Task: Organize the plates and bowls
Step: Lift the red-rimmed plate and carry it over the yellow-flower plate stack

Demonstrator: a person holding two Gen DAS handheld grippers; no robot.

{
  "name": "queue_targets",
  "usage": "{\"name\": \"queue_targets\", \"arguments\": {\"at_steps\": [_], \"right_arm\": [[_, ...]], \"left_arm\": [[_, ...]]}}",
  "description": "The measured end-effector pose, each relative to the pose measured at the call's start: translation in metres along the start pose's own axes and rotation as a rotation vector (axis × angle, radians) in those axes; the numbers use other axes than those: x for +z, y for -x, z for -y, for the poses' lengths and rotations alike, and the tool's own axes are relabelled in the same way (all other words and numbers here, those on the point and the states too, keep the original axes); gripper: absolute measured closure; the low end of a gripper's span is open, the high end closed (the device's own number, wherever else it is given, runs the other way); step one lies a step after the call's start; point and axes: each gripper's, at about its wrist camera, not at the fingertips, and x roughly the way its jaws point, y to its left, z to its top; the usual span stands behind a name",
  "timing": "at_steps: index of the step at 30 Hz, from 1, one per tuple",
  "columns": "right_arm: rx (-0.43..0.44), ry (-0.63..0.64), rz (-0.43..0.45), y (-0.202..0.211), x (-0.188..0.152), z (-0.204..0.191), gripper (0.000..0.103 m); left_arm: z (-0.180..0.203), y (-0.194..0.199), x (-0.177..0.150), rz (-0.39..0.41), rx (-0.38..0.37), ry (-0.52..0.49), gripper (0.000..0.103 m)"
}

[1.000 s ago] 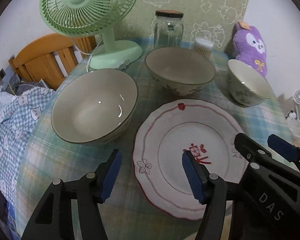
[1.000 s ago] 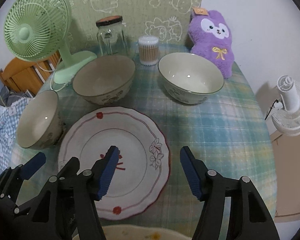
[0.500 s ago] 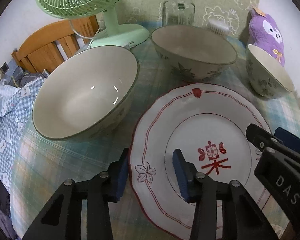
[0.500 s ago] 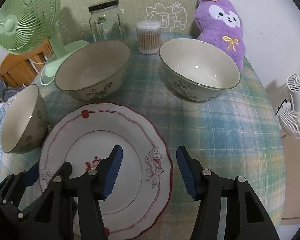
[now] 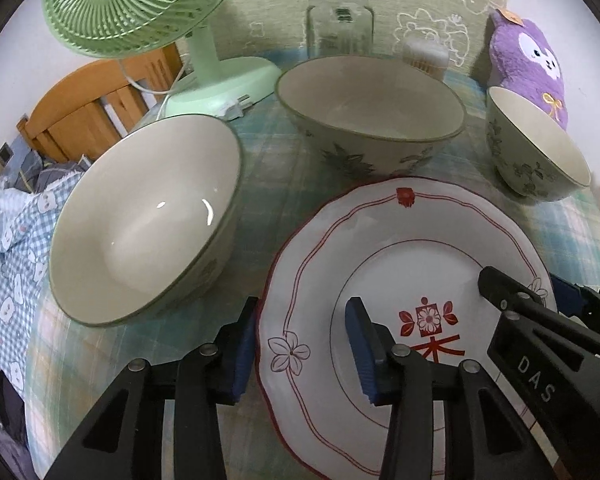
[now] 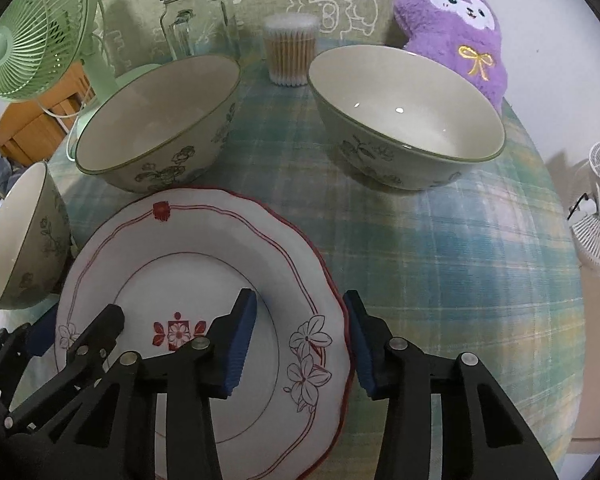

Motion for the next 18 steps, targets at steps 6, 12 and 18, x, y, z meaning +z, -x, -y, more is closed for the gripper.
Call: {"name": "queue_targets", "arguments": {"at_steps": [6, 12, 18], "right_arm": [[-0.009, -0.014, -0.006, 0.003, 0.0, 0.007, 0.058], [-0.028, -0.051, -0.015, 0.011, -0.003, 0.017, 0.058], [-0.034, -0.061, 0.011, 0.029, -0.006, 0.023, 0.058]], "left_arm": [[0.005, 0.001, 0.002, -0.003, -0.016, -0.017, 0.06], [0.014, 0.012, 0.002, 0.018, -0.026, -0.033, 0.06], [0.016, 0.023, 0.003, 0.027, -0.031, -0.051, 0.06]]}}
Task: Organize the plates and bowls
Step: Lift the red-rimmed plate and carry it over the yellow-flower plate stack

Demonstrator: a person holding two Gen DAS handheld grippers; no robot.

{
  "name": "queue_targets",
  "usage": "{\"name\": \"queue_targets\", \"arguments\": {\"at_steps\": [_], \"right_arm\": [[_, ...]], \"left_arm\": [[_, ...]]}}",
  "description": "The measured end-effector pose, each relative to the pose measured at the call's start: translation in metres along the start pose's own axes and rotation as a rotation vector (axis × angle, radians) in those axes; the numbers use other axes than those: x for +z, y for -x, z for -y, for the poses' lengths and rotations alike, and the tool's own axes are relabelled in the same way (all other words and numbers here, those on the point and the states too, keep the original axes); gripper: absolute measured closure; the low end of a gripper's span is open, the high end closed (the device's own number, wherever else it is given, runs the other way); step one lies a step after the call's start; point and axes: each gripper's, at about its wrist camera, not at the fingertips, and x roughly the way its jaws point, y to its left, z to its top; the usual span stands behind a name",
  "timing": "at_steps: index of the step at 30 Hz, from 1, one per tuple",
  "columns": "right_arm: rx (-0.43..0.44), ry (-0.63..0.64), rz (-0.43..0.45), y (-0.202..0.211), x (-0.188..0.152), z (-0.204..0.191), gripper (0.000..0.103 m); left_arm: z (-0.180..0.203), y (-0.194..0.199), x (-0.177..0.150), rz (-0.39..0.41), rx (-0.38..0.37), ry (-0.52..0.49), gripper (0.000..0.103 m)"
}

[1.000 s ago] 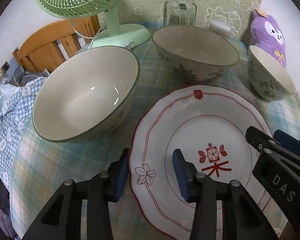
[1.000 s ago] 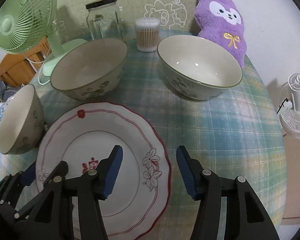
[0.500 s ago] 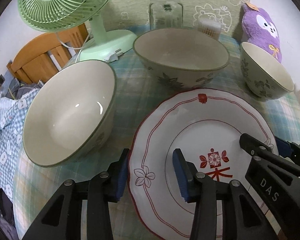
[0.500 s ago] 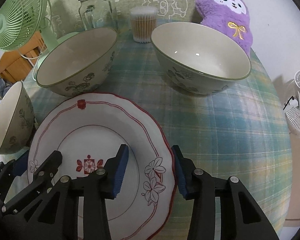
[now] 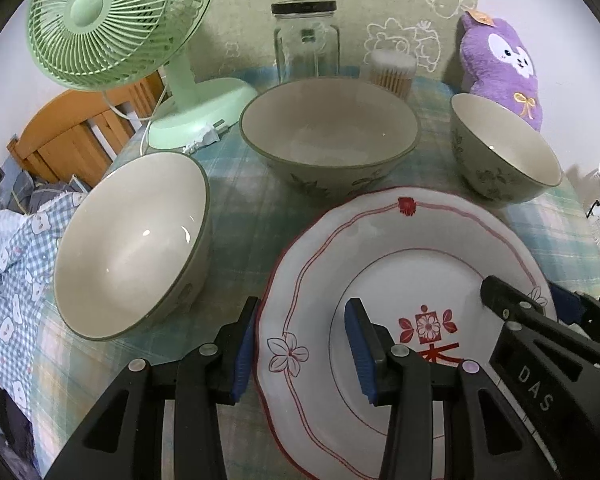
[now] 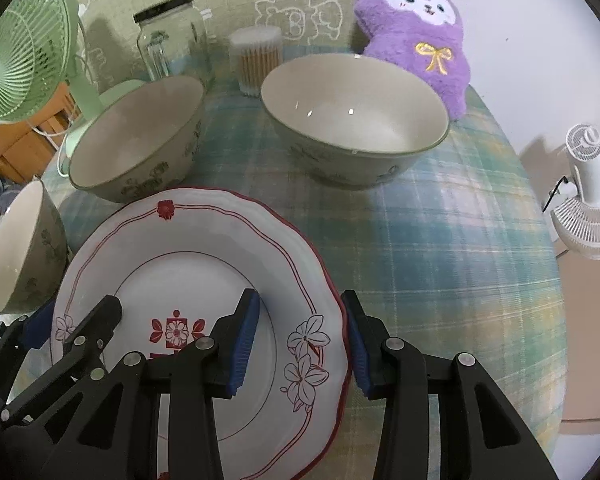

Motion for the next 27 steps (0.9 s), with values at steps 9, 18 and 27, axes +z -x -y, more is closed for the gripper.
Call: {"name": "queue_targets", "arguments": {"at_steps": [9, 18, 27], "right_arm": [[-0.017, -0.021, 0.042, 0.036, -0.009, 0.001, 0.058], [-0.035, -0.052, 0.056, 0.065, -0.026, -0.007, 0.058], [-0.062, -0.076, 0.071, 0.091, -0.06, -0.012, 0.058]], "left_arm": [[-0.005, 0.025, -0.003, 0.022, -0.029, -0.01, 0.06], [-0.008, 0.055, -0.015, 0.053, -0.057, -0.032, 0.06], [-0.015, 0.076, -0.041, 0.054, -0.085, -0.059, 0.06]]}}
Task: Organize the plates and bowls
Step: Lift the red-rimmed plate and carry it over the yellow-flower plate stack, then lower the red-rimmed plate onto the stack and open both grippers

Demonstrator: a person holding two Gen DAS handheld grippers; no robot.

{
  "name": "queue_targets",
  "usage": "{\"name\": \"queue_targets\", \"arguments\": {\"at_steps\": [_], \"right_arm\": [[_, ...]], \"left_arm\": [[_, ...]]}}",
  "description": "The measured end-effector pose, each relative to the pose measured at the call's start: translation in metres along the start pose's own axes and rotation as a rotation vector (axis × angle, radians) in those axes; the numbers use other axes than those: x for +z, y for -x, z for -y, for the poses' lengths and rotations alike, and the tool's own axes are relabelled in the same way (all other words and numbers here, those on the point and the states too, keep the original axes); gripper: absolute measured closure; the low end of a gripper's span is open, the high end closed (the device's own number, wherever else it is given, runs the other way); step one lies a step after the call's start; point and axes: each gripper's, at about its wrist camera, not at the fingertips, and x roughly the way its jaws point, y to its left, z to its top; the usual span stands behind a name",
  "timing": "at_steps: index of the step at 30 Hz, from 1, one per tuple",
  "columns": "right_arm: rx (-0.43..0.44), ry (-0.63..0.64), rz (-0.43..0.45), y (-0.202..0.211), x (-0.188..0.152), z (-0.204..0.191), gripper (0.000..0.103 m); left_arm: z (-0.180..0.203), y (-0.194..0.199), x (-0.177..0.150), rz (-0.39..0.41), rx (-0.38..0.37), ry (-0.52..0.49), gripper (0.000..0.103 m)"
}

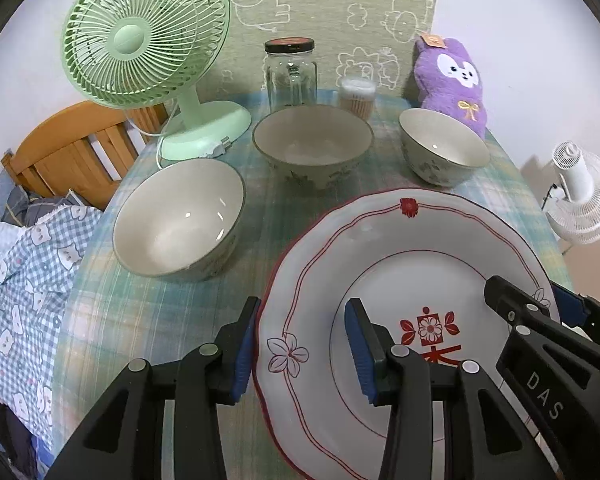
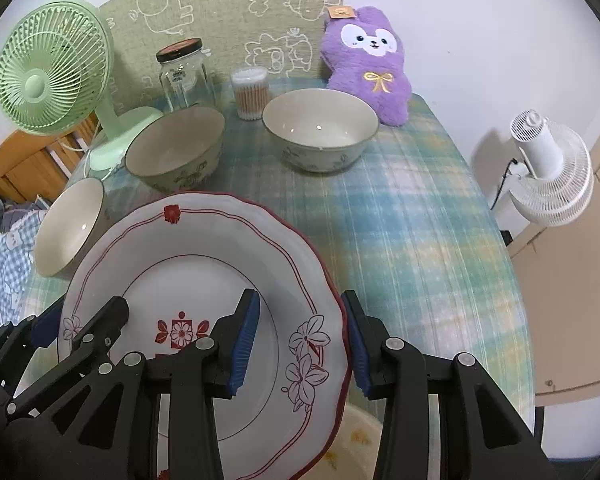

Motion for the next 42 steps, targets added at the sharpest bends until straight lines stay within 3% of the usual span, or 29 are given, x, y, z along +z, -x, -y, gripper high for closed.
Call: {"name": "queue_targets", "arguments": {"at_steps": [22, 42], "right_arm": [[-0.048, -0.096, -0.001, 0.048, -0.085, 0.016, 0.058], [-0.075, -0.144, -0.077, 0.038, -0.121, 0.027, 0.058]], "left_arm": [[0.009, 0.032, -0.068, -0.042, -0.076, -0.098, 0.06], [0.026, 0.024, -0.097, -0.098, -0.058, -0.184, 0.06]]}}
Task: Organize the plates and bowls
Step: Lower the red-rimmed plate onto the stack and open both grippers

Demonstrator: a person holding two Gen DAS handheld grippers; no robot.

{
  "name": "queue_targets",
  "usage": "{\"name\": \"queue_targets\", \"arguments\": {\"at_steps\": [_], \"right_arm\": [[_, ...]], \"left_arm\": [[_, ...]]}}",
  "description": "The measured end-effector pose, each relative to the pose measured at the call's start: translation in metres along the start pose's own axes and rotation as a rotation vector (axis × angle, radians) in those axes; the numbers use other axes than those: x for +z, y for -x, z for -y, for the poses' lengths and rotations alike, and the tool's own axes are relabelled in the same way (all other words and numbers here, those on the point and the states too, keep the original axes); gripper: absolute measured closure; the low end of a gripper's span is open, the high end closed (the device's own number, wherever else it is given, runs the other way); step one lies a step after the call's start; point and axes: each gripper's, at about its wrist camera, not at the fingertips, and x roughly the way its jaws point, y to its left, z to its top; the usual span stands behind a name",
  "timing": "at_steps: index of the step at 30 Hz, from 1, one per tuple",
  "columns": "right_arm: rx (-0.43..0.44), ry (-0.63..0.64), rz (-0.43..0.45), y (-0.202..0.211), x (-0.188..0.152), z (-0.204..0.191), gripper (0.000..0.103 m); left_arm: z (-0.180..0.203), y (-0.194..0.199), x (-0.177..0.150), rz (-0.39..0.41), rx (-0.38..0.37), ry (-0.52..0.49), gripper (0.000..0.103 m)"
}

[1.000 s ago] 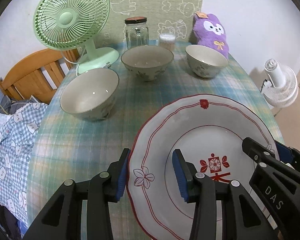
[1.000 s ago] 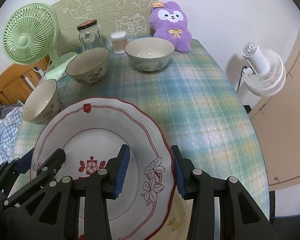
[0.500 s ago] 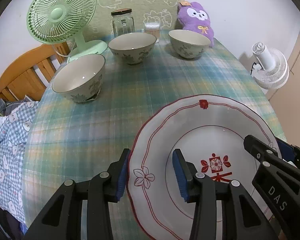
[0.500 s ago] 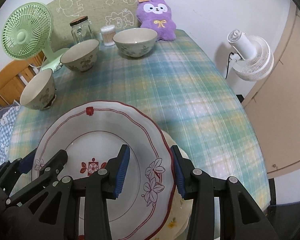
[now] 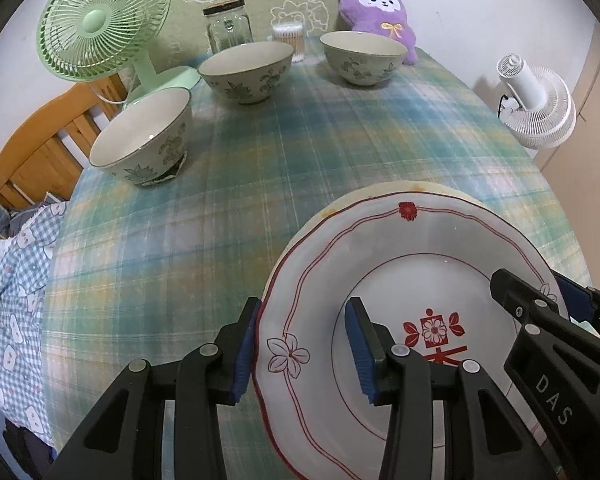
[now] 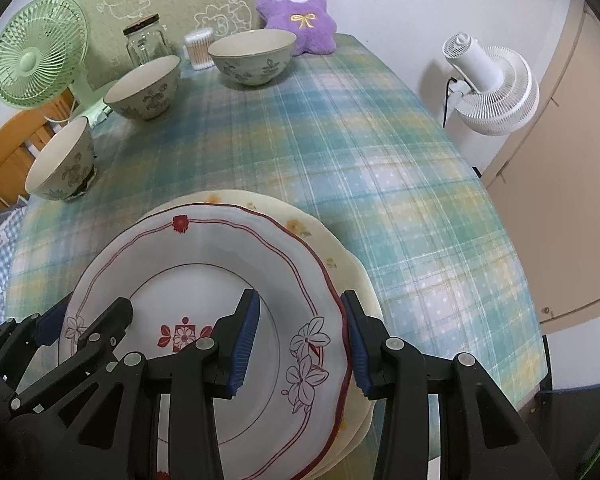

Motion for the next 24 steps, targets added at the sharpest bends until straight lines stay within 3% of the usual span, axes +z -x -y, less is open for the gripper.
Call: {"name": "queue_targets", "arguments": {"at_steps": [22, 24], "right_arm": [[-0.078, 0.048, -0.065, -0.012, 0.006, -0.004, 0.062], [-0.081, 0.047, -0.06, -0.011, 0.005, -0.004, 0.062]], "left_arm": [[0.018, -0.007, 0.0, 0.026, 0.057, -0.075, 0.061], [0.014, -0.006, 0.0, 0.033, 0.033, -0.065, 0.058]]}}
